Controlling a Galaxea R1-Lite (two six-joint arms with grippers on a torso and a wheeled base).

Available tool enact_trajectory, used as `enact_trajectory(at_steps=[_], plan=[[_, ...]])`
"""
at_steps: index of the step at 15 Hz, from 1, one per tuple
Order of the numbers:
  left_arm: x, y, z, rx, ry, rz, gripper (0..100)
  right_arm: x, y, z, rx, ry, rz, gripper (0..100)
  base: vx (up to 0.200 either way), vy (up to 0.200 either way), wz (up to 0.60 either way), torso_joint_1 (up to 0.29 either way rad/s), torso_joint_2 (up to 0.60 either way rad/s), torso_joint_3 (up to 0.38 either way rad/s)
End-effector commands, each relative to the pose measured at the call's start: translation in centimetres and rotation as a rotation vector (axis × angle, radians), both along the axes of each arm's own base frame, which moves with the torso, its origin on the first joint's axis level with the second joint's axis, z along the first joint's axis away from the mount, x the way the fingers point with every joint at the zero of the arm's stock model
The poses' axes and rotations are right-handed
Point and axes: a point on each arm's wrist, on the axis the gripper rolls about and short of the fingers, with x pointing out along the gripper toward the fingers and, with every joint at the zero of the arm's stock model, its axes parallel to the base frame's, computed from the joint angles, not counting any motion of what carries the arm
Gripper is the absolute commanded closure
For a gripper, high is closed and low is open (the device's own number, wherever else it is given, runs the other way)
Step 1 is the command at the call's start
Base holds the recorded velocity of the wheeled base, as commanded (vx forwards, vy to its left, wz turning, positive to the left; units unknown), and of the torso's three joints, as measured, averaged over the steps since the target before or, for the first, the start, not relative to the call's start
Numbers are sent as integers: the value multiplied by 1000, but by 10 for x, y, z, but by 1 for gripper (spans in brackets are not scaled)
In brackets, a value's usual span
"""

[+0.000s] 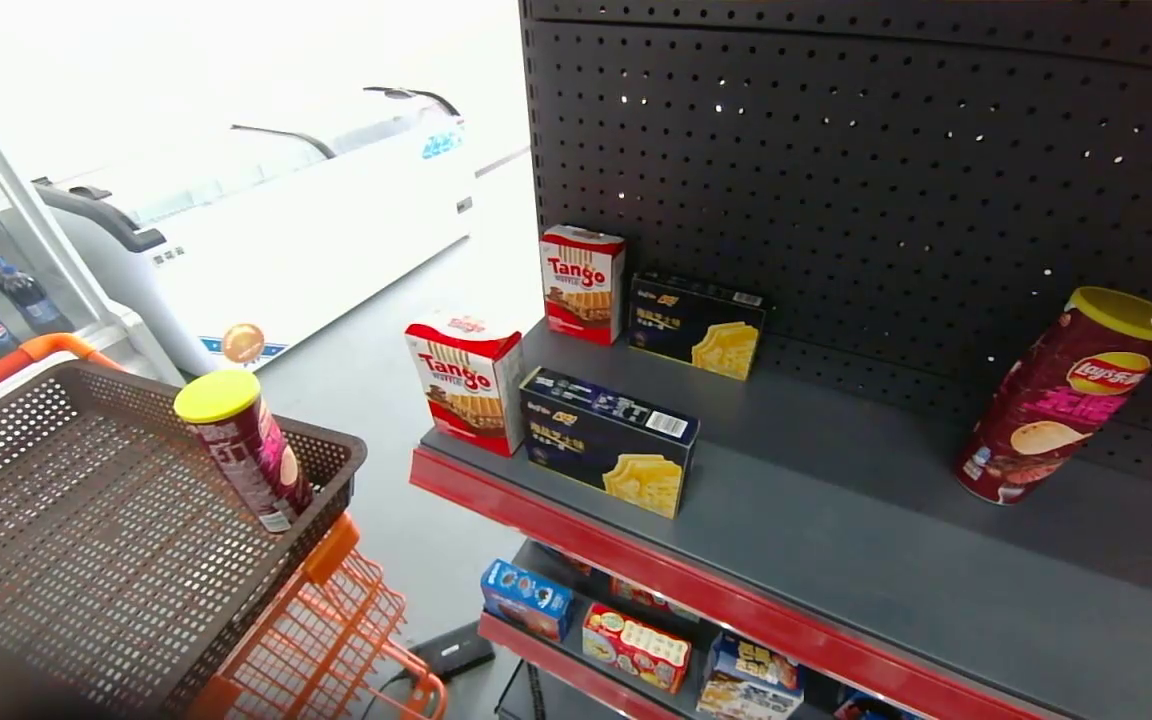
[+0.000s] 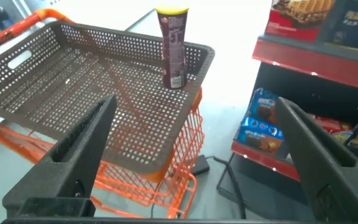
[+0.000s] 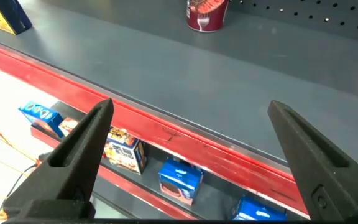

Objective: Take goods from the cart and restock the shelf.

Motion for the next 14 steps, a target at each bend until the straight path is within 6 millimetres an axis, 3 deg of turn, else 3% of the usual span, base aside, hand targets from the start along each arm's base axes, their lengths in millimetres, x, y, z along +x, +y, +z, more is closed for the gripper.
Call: enact_trajectory(at_steps=[1,4,7,14], plan=[[60,1,49,11,229,57,0,0,0,0,-1,1,2,0,0,0,0,0,0,0],[103,11,43,15,335,165,0,0,0,0,-1,2,2,0,0,0,0,0,0,0],[143,14,12,16,358,152,0,0,0,0,-1,1,2,0,0,0,0,0,0,0],[219,11,-16,-33,246,108,0,0,0,0,-1,1,-1,0,0,0,0,0,0,0]])
